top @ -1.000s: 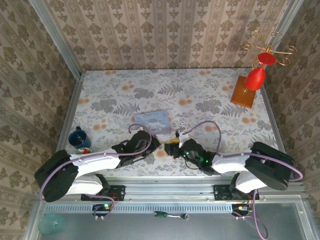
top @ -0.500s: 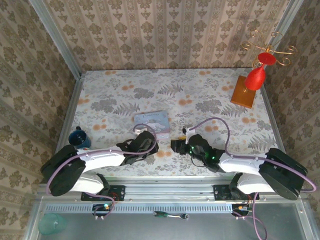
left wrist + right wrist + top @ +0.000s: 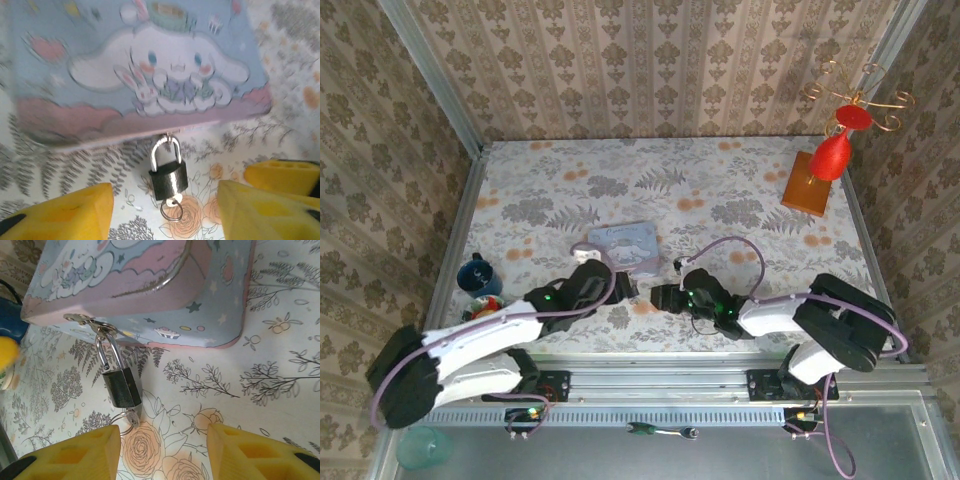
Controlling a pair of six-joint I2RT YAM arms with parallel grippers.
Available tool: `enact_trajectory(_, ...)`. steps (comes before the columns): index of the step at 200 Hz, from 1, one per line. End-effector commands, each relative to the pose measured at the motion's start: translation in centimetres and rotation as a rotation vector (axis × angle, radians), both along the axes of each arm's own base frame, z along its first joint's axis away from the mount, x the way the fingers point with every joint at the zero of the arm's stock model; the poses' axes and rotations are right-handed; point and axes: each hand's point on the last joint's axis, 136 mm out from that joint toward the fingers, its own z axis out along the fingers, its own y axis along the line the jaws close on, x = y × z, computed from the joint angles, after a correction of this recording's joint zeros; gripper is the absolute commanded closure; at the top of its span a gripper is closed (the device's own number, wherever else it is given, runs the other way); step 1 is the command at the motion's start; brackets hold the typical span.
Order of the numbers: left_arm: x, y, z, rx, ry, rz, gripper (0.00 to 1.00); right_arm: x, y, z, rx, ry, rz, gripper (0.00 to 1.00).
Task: Unlock the padlock with the key
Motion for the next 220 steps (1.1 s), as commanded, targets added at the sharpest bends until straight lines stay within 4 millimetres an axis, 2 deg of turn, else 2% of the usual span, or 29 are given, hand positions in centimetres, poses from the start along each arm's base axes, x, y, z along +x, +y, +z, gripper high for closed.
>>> enact_trajectory(1,0.8,4.0,-0.2,0.075,-0.030,0.032,0.39,0.9,1.9,1.2,0.069,0.005,0.014,0.50)
enact_trajectory(18,2.2,5.0,0.8,0.011,-0.047,0.036,0.35,1.2,2.4,1.0,0.050,0.004,0.026,0.51)
enact_trajectory(35,3.9,5.1,1.5,-0.037,-0.063,0.013,0.32,1.5,2.8,0.5,0.023,0.007,0.037,0.51)
enact_trajectory(67,6.1,3.9,0.5,-0.069,-0.014,-0.065,0.28,1.9,3.6,-0.8,-0.046,0.023,0.071,0.50)
enact_trajectory(71,6.7,4.4,0.3,-0.075,-0.009,-0.050,0.27,1.9,3.7,-0.9,-0.054,0.024,0.076,0.50)
enact_trajectory(83,7.2,4.1,-0.1,-0.090,0.006,-0.065,0.27,2.0,3.9,-1.3,-0.077,0.031,0.089,0.50)
enact_trajectory(111,7.8,3.5,-1.2,-0.085,0.048,-0.082,0.27,1.9,4.7,-2.2,-0.103,0.055,0.117,0.51)
enact_trajectory(150,7.7,4.1,-3.5,-0.050,0.111,-0.046,0.27,1.6,5.6,-3.4,-0.145,0.096,0.143,0.55)
enact_trajectory(191,7.5,4.3,-4.3,-0.044,0.128,-0.034,0.27,1.8,5.8,-3.9,-0.162,0.114,0.135,0.61)
enact_trajectory(211,7.5,4.6,-4.6,-0.029,0.138,-0.021,0.27,1.9,5.7,-3.9,-0.169,0.121,0.123,0.71)
enact_trajectory(220,7.4,4.9,-4.8,-0.016,0.145,-0.008,0.27,2.0,5.4,-3.9,-0.180,0.122,0.111,0.79)
